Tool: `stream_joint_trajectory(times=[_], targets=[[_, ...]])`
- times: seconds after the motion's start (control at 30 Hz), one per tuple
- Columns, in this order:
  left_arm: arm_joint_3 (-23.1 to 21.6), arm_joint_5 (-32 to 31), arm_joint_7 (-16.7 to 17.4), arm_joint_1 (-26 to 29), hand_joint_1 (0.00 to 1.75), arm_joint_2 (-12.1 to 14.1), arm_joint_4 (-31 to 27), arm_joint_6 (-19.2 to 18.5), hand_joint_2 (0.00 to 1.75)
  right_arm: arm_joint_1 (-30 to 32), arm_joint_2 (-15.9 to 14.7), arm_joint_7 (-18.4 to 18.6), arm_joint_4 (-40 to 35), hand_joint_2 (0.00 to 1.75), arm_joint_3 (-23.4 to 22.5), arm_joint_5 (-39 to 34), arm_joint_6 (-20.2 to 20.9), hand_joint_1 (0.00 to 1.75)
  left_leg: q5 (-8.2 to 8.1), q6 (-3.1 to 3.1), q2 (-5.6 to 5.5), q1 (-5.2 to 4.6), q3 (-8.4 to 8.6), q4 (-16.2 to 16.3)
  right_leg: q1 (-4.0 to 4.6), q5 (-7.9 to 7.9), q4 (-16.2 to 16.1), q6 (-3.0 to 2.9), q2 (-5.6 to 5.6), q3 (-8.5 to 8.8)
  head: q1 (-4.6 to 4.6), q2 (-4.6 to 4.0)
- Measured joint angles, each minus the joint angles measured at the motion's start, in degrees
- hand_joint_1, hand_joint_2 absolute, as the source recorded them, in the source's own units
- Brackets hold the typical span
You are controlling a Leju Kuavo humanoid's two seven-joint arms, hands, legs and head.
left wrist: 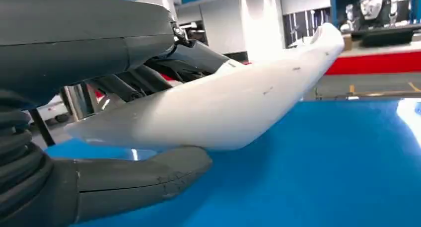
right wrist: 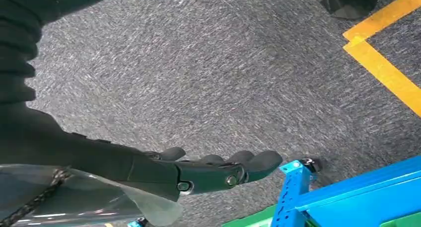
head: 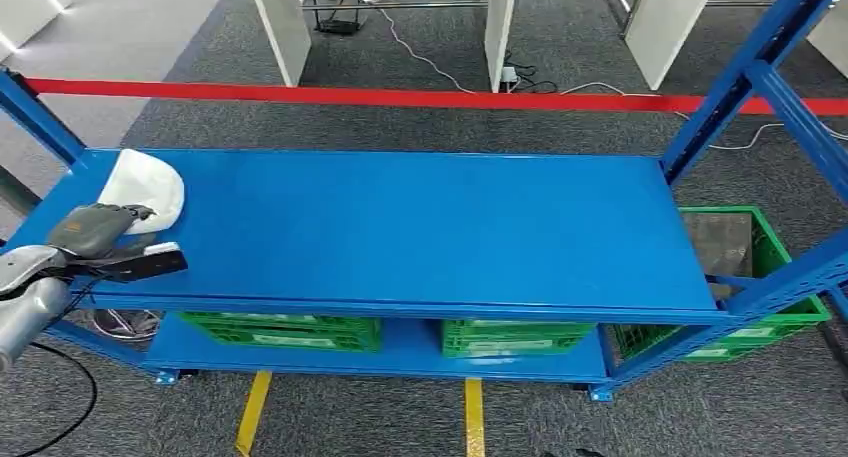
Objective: Take the parts from the cabinet and place them on the table.
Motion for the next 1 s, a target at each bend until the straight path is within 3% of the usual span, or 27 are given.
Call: stream_joint_trajectory(times=[0.6, 1.0], targets=[[0.7, 0.5, 1.6, -6.4, 1.75, 4.8, -11.6, -3.6, 1.75, 0.3, 0.3, -0.2, 0.0, 1.75, -1.4, 0.6, 0.2, 0.0, 0.0, 0.0, 0.0, 0.0, -0.02, 0.0, 0.0, 0.0, 0.0, 0.0, 0.02, -0.01, 0.0, 0.0], [1.2, 1.1, 1.6, -8.6, 1.75, 6.1, -14.6, -4.1, 1.75, 0.3, 0.7, -0.3, 0.0, 1.75, -2.3, 0.7, 0.1, 0.0, 0.0, 0.0, 0.0, 0.0, -0.02, 0.0, 0.0, 0.0, 0.0, 0.0, 0.02, -0.02, 0.02, 0.0]])
